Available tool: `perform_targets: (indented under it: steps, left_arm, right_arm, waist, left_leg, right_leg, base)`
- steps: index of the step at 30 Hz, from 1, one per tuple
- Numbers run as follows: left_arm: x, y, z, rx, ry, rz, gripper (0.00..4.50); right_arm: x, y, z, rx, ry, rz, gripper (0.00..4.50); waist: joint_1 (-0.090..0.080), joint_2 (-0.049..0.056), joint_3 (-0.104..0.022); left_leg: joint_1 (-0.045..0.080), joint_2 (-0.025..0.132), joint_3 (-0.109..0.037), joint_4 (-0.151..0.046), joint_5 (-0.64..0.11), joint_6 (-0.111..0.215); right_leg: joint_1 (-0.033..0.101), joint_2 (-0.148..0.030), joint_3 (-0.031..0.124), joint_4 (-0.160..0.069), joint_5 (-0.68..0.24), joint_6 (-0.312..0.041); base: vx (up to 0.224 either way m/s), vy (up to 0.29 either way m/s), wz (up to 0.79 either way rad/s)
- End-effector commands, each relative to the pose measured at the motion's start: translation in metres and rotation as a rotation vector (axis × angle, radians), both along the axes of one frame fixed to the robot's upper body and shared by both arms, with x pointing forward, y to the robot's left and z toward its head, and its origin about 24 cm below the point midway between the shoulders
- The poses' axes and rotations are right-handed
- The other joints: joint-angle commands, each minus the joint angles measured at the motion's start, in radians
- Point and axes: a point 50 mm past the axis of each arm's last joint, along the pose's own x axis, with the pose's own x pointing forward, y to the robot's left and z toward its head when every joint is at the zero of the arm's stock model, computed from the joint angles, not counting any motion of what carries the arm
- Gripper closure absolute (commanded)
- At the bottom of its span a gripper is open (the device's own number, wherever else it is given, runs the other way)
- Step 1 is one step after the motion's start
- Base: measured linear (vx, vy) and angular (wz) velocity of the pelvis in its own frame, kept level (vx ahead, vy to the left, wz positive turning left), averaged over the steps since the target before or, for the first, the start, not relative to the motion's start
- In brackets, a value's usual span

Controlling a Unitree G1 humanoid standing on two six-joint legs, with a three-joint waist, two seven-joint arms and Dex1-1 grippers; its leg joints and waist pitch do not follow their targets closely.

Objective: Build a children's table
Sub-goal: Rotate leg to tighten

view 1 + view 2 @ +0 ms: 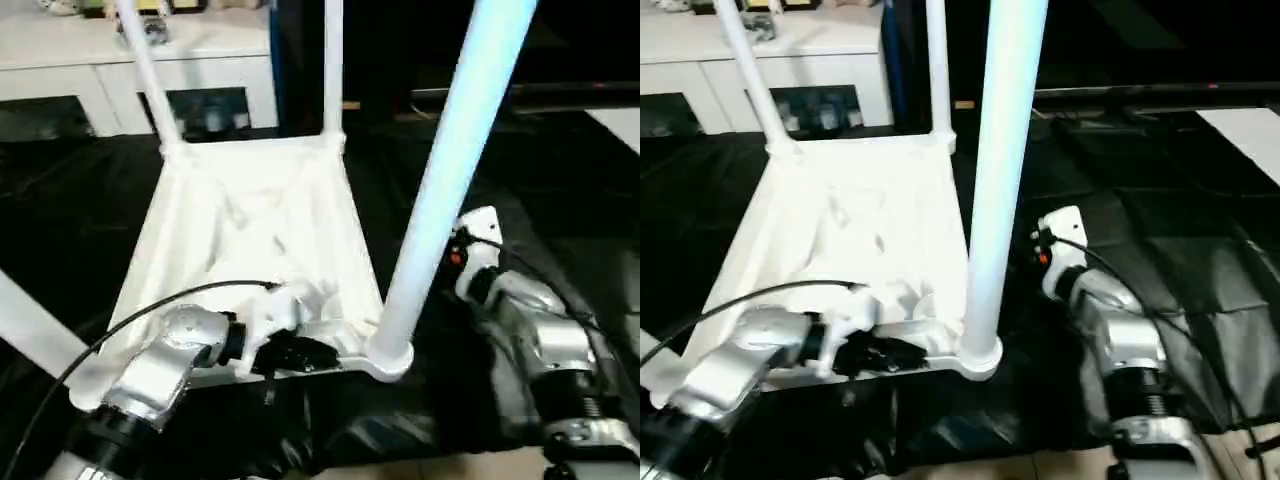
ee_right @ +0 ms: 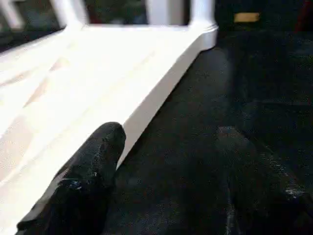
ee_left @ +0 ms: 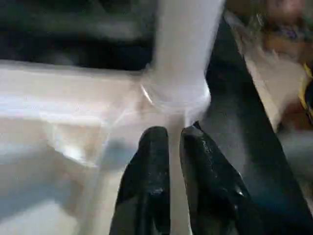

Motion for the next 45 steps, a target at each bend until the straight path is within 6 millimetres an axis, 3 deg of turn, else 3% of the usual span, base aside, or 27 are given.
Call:
perform_targets:
  steps: [1, 5, 8, 10, 12, 16, 18, 19, 24, 26, 31, 33, 34, 35, 37, 38, 39, 40, 41, 42, 43, 44, 45]
  left_arm:
    - [0.001, 0.002, 0.015, -0.074, -0.053, 0.050, 3.54]
    - [0.004, 0.006, 0.026, -0.167, -0.088, 0.221, 3.49]
    - [0.024, 0.025, 0.025, -0.127, -0.184, 0.667, 3.12]
    - [0.028, 0.031, 0.028, -0.169, -0.187, 0.818, 3.10]
    - [0.028, 0.032, 0.035, -0.224, -0.202, 0.895, 2.81]
    - [0.030, 0.021, 0.043, -0.263, -0.221, 0.930, 2.62]
    - [0.031, 0.018, 0.044, -0.255, -0.233, 0.958, 2.62]
    - [0.032, 0.017, 0.044, -0.255, -0.232, 0.979, 2.62]
    - [0.026, 0.018, 0.041, -0.273, -0.226, 1.065, 2.62]
    - [0.021, 0.020, 0.039, -0.248, -0.243, 1.093, 2.62]
    - [0.013, 0.025, 0.038, -0.236, -0.256, 1.154, 2.62]
    - [0.009, 0.028, 0.039, -0.242, -0.258, 1.170, 2.62]
    - [0.008, 0.028, 0.039, -0.252, -0.252, 1.174, 2.62]
    - [0.008, 0.028, 0.039, -0.254, -0.250, 1.174, 2.62]
    - [0.003, 0.027, 0.037, -0.243, -0.250, 1.168, 2.62]
    - [0.002, 0.026, 0.036, -0.238, -0.250, 1.168, 2.62]
    - [0.000, 0.027, 0.035, -0.228, -0.255, 1.169, 2.62]
    - [0.000, 0.027, 0.035, -0.227, -0.254, 1.172, 2.62]
    - [-0.001, 0.027, 0.034, -0.227, -0.254, 1.173, 2.62]
    - [-0.001, 0.027, 0.034, -0.227, -0.252, 1.176, 2.62]
    - [-0.001, 0.026, 0.033, -0.217, -0.253, 1.174, 2.62]
    - [-0.002, 0.025, 0.030, -0.210, -0.248, 1.178, 2.62]
    - [-0.003, 0.023, 0.026, -0.199, -0.244, 1.174, 2.62]
  right_arm:
    - [-0.002, -0.002, 0.002, 0.035, -0.005, -0.048, 0.99]
    - [-0.006, 0.002, 0.005, 0.072, -0.020, -0.112, 0.79]
    - [-0.011, 0.002, 0.008, 0.032, -0.046, -0.174, 0.40]
    - [-0.013, 0.002, 0.010, 0.017, -0.062, -0.205, 0.39]
    - [-0.016, 0.004, 0.012, -0.009, -0.081, -0.215, 0.14]
    - [-0.022, 0.013, 0.014, -0.034, -0.093, -0.204, 0.00]
    - [-0.025, 0.017, 0.012, -0.051, -0.074, -0.203, 0.00]
    - [-0.026, 0.018, 0.011, -0.064, -0.067, -0.207, 0.00]
    - [-0.038, 0.017, 0.003, -0.078, -0.037, -0.270, 0.00]
    - [-0.044, 0.017, 0.003, -0.084, -0.039, -0.269, 0.00]
    - [-0.054, 0.019, 0.003, -0.056, -0.026, -0.271, 0.00]
    - [-0.058, 0.021, 0.000, -0.068, -0.018, -0.266, 0.00]
    - [-0.059, 0.022, -0.001, -0.078, -0.013, -0.264, 0.00]
    - [-0.059, 0.022, -0.001, -0.079, -0.012, -0.263, 0.00]
    - [-0.059, 0.022, -0.001, -0.075, -0.008, -0.268, 0.00]
    - [-0.059, 0.021, -0.001, -0.075, -0.007, -0.269, 0.00]
    - [-0.057, 0.020, 0.000, -0.074, -0.006, -0.281, 0.00]
    - [-0.057, 0.019, 0.000, -0.074, -0.006, -0.289, 0.00]
    - [-0.057, 0.018, 0.000, -0.075, -0.007, -0.292, 0.00]
    - [-0.056, 0.016, 0.000, -0.076, -0.007, -0.298, 0.00]
    - [-0.056, 0.013, 0.001, -0.080, -0.013, -0.310, 0.00]
    - [-0.056, 0.009, 0.001, -0.081, -0.019, -0.329, 0.00]
    - [-0.056, 0.003, 0.001, -0.084, -0.023, -0.357, 0.00]
  waist:
    - [-0.002, -0.017, -0.063]
    - [-0.004, -0.016, -0.061]
    - [-0.009, -0.018, -0.060]
    - [-0.012, -0.018, -0.060]
    - [-0.015, -0.021, -0.061]
    - [-0.016, -0.019, -0.059]
    - [-0.016, -0.007, -0.060]
    - [-0.018, -0.012, -0.060]
    - [-0.018, -0.002, -0.063]
    - [-0.019, -0.015, -0.064]
    - [-0.019, -0.012, -0.059]
    - [-0.018, -0.015, -0.057]
    - [-0.019, -0.022, -0.057]
    - [-0.017, -0.017, -0.057]
    - [-0.018, -0.026, -0.056]
    - [-0.019, -0.023, -0.055]
    - [-0.019, -0.024, -0.057]
    - [-0.019, -0.023, -0.060]
    - [-0.020, -0.023, -0.067]
    - [-0.019, -0.016, -0.091]
    - [-0.019, -0.019, -0.096]
    - [-0.014, -0.003, -0.113]
    - [-0.017, -0.008, -0.112]
  left_leg:
    - [0.024, 0.039, -0.016, -0.081, -0.238, 0.018]
    - [0.026, 0.038, -0.016, -0.082, -0.264, 0.013]
    - [0.025, 0.037, -0.016, -0.080, -0.273, -0.001]
    - [0.021, 0.035, -0.019, -0.081, -0.276, -0.005]
    - [0.020, 0.032, -0.019, -0.080, -0.278, -0.001]
    - [0.015, 0.033, -0.022, -0.082, -0.285, 0.006]
    - [0.018, 0.033, -0.022, -0.081, -0.285, 0.002]
    - [0.017, 0.032, -0.022, -0.081, -0.288, 0.002]
    - [0.016, 0.032, -0.022, -0.080, -0.279, -0.005]
    - [0.012, 0.032, -0.022, -0.080, -0.273, 0.005]
    - [0.012, 0.033, -0.024, -0.082, -0.280, 0.014]
    - [0.013, 0.033, -0.024, -0.083, -0.300, 0.004]
    - [0.012, 0.033, -0.024, -0.083, -0.301, 0.002]
    - [0.014, 0.034, -0.025, -0.084, -0.305, 0.000]
    - [0.014, 0.033, -0.025, -0.084, -0.315, -0.001]
    - [0.013, 0.034, -0.026, -0.086, -0.323, -0.004]
    - [0.008, 0.032, -0.024, -0.080, -0.270, 0.001]
    - [0.001, 0.030, -0.023, -0.076, -0.208, 0.013]
    - [-0.013, 0.021, -0.016, -0.062, -0.056, 0.066]
    - [-0.026, 0.006, -0.015, -0.032, 0.152, 0.146]
    - [-0.033, -0.002, -0.010, -0.023, 0.231, 0.194]
    - [-0.042, -0.011, -0.015, -0.005, 0.344, 0.275]
    - [-0.059, -0.015, -0.011, 0.002, 0.294, 0.322]
  right_leg:
    - [0.033, -0.038, 0.029, -0.065, -0.289, -0.206]
    - [0.029, -0.034, 0.029, -0.068, -0.322, -0.189]
    - [0.030, -0.031, 0.029, -0.072, -0.323, -0.158]
    - [0.033, -0.032, 0.028, -0.073, -0.348, -0.142]
    - [0.030, -0.032, 0.027, -0.079, -0.368, -0.135]
    - [0.029, -0.029, 0.026, -0.081, -0.362, -0.124]
    - [0.026, -0.027, 0.027, -0.080, -0.340, -0.122]
    - [0.027, -0.025, 0.027, -0.080, -0.333, -0.122]
    - [0.030, -0.025, 0.028, -0.076, -0.267, -0.136]
    - [0.035, -0.023, 0.027, -0.075, -0.248, -0.134]
    - [0.033, -0.027, 0.027, -0.078, -0.292, -0.122]
    - [0.029, -0.026, 0.028, -0.081, -0.329, -0.109]
    - [0.030, -0.026, 0.028, -0.081, -0.333, -0.106]
    - [0.028, -0.027, 0.029, -0.082, -0.337, -0.103]
    - [0.026, -0.026, 0.029, -0.083, -0.355, -0.094]
    - [0.026, -0.027, 0.029, -0.084, -0.368, -0.087]
    - [0.019, -0.023, 0.031, -0.084, -0.305, -0.094]
    - [0.018, -0.019, 0.030, -0.080, -0.229, -0.110]
    - [0.013, -0.008, 0.023, -0.070, -0.039, -0.157]
    - [0.005, 0.000, 0.012, -0.046, 0.199, -0.207]
    - [-0.007, 0.008, 0.004, -0.048, 0.293, -0.227]
    - [-0.018, 0.013, -0.008, -0.039, 0.424, -0.252]
    - [-0.031, 0.011, -0.018, -0.062, 0.348, -0.255]
  base:
    - [0.000, 0.000, 0.00]
    - [0.000, 0.000, 0.00]
    - [0.000, 0.000, 0.00]
    - [0.000, 0.000, 0.00]
    - [0.000, 0.000, 0.00]
    - [0.000, 0.000, 0.00]
    - [0.000, 0.000, 0.00]
    - [0.000, 0.000, 0.00]
    - [0.000, 0.000, 0.00]
    - [0.000, 0.000, 0.00]
    - [0.000, 0.000, 0.00]
    - [0.000, 0.000, 0.00]
    - [0.000, 0.000, 0.00]
    - [0.000, 0.000, 0.00]
    - [0.000, 0.000, 0.00]
    - [0.000, 0.000, 0.00]
    - [0.000, 0.000, 0.00]
    - [0.000, 0.000, 0.00]
    - [0.000, 0.000, 0.00]
    - [0.000, 0.000, 0.00]
    - [0.000, 0.000, 0.00]
    - [0.000, 0.000, 0.00]
    - [-0.083, 0.025, 0.04]
